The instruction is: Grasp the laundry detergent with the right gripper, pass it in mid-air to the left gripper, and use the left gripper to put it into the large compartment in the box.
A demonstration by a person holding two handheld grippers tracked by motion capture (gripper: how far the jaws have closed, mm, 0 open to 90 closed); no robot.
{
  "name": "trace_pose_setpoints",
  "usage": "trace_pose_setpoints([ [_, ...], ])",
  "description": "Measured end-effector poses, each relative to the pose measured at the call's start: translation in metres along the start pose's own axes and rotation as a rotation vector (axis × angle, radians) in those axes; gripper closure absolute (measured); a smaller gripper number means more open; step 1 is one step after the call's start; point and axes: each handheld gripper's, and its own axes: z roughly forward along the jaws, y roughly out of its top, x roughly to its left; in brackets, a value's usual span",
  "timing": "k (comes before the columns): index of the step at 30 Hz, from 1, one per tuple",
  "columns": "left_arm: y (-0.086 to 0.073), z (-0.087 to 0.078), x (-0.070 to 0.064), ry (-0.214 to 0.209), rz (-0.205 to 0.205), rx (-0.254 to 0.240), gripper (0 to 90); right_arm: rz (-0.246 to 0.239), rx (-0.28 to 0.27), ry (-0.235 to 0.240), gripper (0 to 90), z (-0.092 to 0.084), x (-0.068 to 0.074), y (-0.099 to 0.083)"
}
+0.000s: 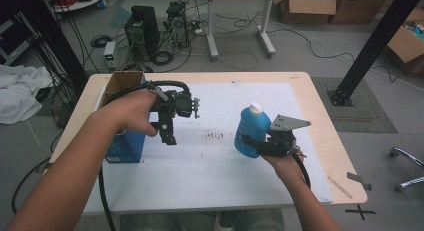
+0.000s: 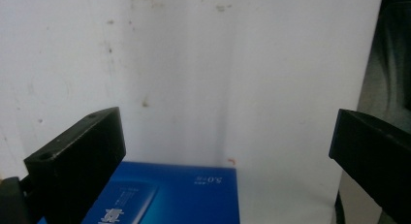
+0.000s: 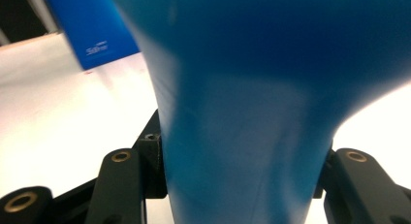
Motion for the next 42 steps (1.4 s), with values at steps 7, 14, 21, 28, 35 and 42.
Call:
trace_pose_setpoints([
  [7, 0.010, -0.005, -0.007, -0.011, 0.023, -0.008, 0.1, -0.078, 0.019, 0.140, 45.6, 0.009, 0.017, 0.010],
  [14, 0.013, -0.011, -0.011, -0.022, 0.029, -0.014, 0.1, -0.156, 0.039, 0.265, 45.6, 0.021, 0.035, 0.019],
  [21, 0.021, -0.014, -0.020, -0.046, 0.043, -0.033, 0.1, -0.206, 0.039, 0.347, 45.6, 0.039, 0.045, 0.025],
  [28, 0.028, -0.015, -0.024, -0.052, 0.058, -0.018, 0.1, -0.240, 0.041, 0.403, 45.6, 0.060, 0.059, 0.029],
  [35, 0.031, -0.017, -0.030, -0.048, 0.067, -0.014, 0.1, -0.251, 0.054, 0.438, 45.7, 0.079, 0.068, 0.031],
  [42, 0.034, -0.015, -0.037, -0.042, 0.077, -0.005, 0.1, -0.246, 0.055, 0.457, 45.7, 0.095, 0.075, 0.034],
])
